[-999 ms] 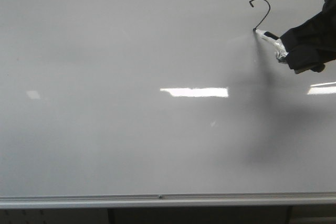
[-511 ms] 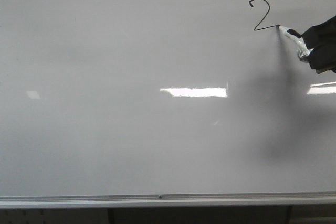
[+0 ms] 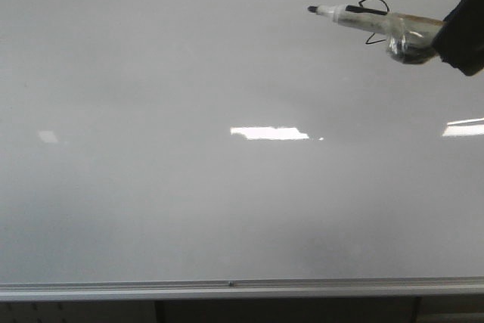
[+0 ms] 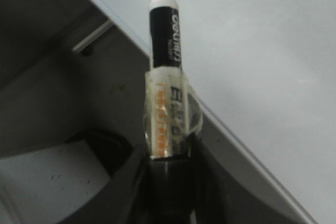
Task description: Write number 2 on whiteboard
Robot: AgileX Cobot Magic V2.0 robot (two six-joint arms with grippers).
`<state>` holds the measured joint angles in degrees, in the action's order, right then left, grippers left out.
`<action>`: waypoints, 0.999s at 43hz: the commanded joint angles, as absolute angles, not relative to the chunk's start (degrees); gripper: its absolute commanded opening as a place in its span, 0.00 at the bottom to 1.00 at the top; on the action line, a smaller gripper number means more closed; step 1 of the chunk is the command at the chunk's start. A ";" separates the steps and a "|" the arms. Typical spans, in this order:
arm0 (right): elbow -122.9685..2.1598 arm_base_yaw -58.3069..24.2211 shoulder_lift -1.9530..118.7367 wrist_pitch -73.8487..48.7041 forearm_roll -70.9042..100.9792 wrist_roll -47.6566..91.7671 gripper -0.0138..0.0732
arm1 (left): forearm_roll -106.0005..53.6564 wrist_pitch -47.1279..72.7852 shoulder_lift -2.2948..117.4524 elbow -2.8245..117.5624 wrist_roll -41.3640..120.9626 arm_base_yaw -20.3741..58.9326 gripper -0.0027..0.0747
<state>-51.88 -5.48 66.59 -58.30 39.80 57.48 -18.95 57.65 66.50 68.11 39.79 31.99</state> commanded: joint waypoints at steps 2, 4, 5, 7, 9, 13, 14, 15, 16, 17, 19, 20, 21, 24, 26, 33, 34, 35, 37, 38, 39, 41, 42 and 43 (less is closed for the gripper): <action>-54.14 -8.12 64.99 -65.25 41.88 63.29 0.14 | -20.88 55.94 67.72 71.12 42.39 37.03 0.70; -54.14 -9.78 64.99 -66.24 41.88 64.60 0.14 | -20.88 57.16 68.91 72.15 43.38 39.26 0.70; -54.14 -10.77 64.99 -66.37 41.93 64.94 0.14 | -20.88 57.57 69.65 72.78 43.61 40.46 0.70; -54.14 -12.51 64.99 -66.46 41.99 65.19 0.14 | -20.88 58.72 70.98 74.00 44.14 42.46 0.70; -54.14 -14.07 64.99 -66.46 42.04 65.19 0.14 | -20.88 59.81 72.41 75.12 44.62 44.38 0.70; -54.14 -16.48 64.99 -66.51 42.04 65.19 0.14 | -20.88 60.18 75.22 76.84 44.71 47.42 0.70; -54.14 -16.80 64.99 -66.51 42.06 65.19 0.14 | -20.88 60.18 75.81 77.26 45.01 47.95 0.70; -54.14 -17.20 64.99 -66.51 42.11 65.19 0.14 | -20.88 60.18 76.50 77.60 45.23 48.56 0.70; -54.14 -17.41 64.99 -66.39 42.11 65.19 0.14 | -20.88 60.18 77.07 77.74 45.54 48.98 0.70; -54.14 -17.55 64.99 -66.39 42.13 65.19 0.14 | -20.88 60.18 77.59 78.03 45.68 49.35 0.70; -54.14 -17.62 64.99 -66.39 42.26 65.19 0.14 | -20.88 60.01 78.74 78.27 45.67 50.09 0.70; -54.14 -17.62 64.99 -66.39 42.34 65.19 0.14 | -20.88 59.86 79.33 78.27 45.67 50.38 0.70; -54.14 -17.62 64.99 -66.24 42.37 65.19 0.14 | -20.88 59.73 79.75 78.27 45.67 50.68 0.70; -54.14 -17.62 64.99 -66.03 42.66 65.19 0.14 | -21.00 59.58 81.06 78.27 45.67 51.20 0.70; -54.14 -17.62 64.99 -65.90 42.98 65.19 0.14 | -21.75 59.41 82.10 78.27 45.83 51.43 0.70; -54.14 -17.62 64.99 -65.73 43.23 65.19 0.14 | -23.57 57.41 84.21 78.27 47.34 51.51 0.70; -54.14 -17.62 64.99 -65.73 43.23 65.19 0.14 | -23.68 57.18 84.22 78.27 47.60 51.51 0.70; -54.14 -17.62 64.99 -65.73 43.23 65.19 0.14 | -23.84 56.63 84.31 78.27 47.58 51.51 0.70; -54.14 -17.62 64.99 -65.73 43.23 65.19 0.14 | -24.13 56.09 84.55 78.27 47.63 51.51 0.70; -54.14 -17.62 64.99 -65.73 43.23 65.19 0.14 | -24.36 55.76 84.55 78.27 47.63 51.51 0.70; -54.14 -17.62 64.99 -65.73 43.23 65.19 0.14 | -24.39 55.69 84.70 78.27 47.71 51.51 0.70; -54.14 -17.62 64.99 -65.73 43.23 65.19 0.14 | -24.43 55.69 84.95 78.27 47.85 51.51 0.70; -54.14 -17.62 64.99 -65.73 43.30 65.19 0.14 | -24.52 55.69 85.10 78.27 47.85 51.51 0.70; -54.14 -17.62 64.99 -65.66 43.30 65.19 0.14 | -24.65 55.80 85.18 78.27 47.85 51.51 0.70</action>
<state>-52.33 -17.45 66.42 -66.30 39.84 64.42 -22.09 57.96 86.62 76.20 47.62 51.22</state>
